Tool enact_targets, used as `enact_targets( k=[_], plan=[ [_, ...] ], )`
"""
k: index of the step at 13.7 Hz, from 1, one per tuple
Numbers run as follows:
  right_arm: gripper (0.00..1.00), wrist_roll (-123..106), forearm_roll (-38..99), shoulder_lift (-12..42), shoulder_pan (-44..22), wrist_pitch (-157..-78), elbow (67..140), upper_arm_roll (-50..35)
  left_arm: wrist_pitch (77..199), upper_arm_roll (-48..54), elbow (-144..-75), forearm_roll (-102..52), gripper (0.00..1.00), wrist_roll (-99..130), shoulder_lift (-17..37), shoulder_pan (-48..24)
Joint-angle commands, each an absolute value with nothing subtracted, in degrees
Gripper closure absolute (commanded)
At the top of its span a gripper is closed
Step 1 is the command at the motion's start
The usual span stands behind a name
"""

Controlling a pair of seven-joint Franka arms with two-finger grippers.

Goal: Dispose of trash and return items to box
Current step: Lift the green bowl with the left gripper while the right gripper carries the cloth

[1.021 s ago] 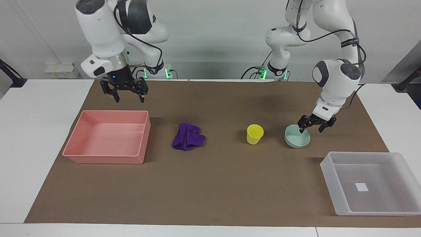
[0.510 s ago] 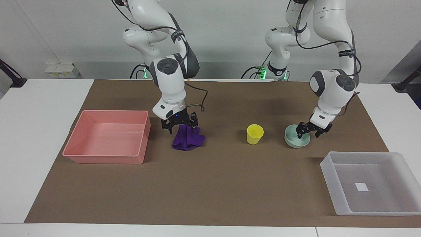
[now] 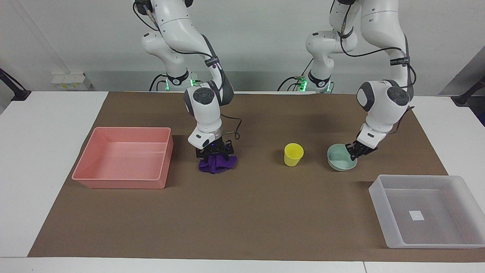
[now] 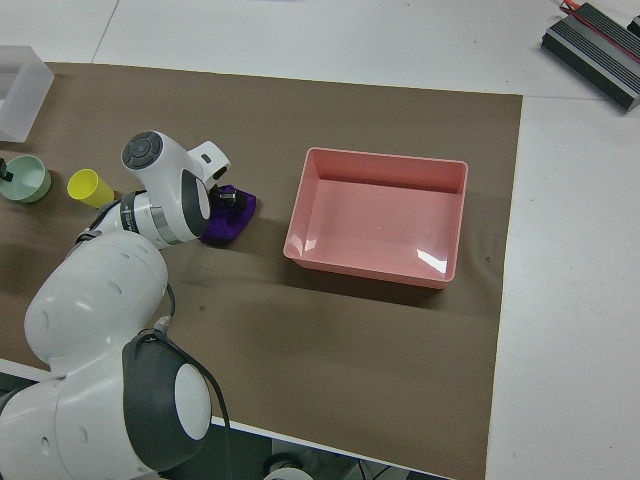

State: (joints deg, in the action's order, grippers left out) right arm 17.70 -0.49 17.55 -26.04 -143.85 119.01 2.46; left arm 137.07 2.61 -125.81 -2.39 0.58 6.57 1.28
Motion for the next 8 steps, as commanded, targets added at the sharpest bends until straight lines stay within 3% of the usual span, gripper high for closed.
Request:
enact_targets(
  k=[1,4,8],
  plan=[
    [1.0,16.9,-0.1,16.1,-25.4,-139.8,118.9,2.5,128.8,2.9,-119.5,-1.6,1.0,0.2,5.1,2.2],
    [1.0,18.3,-0.1,13.4,-25.2,-135.2,118.4,3.0,122.0,2.7,-108.4,-1.9,1.0,-0.6,8.3,3.3],
    [1.0,25.6,-1.1,7.1,-25.1,-129.3,115.2,3.3,122.5,2.7,-98.4,-1.9,1.0,-1.0,13.2,7.1]
  ],
)
